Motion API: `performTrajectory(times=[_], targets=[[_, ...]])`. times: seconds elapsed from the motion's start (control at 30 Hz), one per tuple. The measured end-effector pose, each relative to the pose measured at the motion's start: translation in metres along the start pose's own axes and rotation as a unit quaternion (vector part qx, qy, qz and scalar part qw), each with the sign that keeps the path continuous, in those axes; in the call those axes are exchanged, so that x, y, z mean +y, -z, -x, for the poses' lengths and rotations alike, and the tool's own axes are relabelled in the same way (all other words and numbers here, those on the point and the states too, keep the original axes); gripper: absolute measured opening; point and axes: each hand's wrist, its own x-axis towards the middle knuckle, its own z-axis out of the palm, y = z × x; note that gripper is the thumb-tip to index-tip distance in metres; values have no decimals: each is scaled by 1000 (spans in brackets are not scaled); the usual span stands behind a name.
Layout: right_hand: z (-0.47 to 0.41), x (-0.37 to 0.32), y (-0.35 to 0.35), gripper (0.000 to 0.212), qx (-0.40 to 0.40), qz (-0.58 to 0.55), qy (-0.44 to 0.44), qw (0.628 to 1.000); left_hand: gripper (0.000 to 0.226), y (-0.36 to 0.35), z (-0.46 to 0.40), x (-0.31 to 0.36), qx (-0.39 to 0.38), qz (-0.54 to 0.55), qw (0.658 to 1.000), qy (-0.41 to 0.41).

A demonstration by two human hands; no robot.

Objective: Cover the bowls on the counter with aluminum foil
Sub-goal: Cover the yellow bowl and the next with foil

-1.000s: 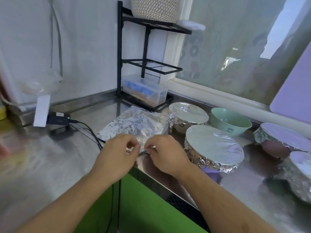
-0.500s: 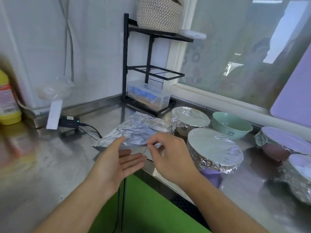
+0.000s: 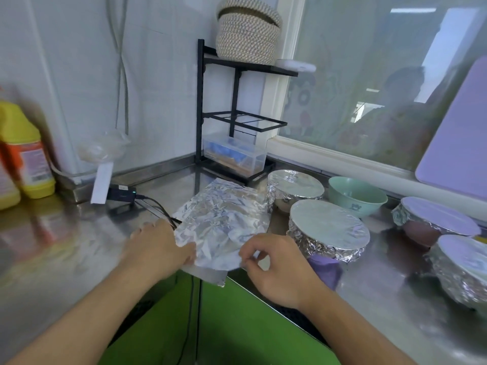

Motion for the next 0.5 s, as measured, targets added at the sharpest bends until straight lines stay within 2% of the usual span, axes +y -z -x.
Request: performTrajectory(times=[0.1, 0.2, 0.33, 0.43, 0.5], targets=[[4, 0, 2, 21, -45, 39, -40, 997, 74, -4, -2, 2, -16, -13, 1000, -2], [6, 2, -1, 19, -64, 60, -60, 994, 58, 0, -4, 2, -32, 55, 998, 7], [9, 1, -4, 16, -81, 65, -71, 992, 30, 3, -4, 2, -4, 171, 985, -2], [10, -2, 1, 16, -78, 58, -73, 993, 19, 13, 7, 9, 11, 272, 961, -44], [11, -4, 7, 22, -73, 48, -77, 993, 20, 24, 18, 13, 16, 321, 945, -59]])
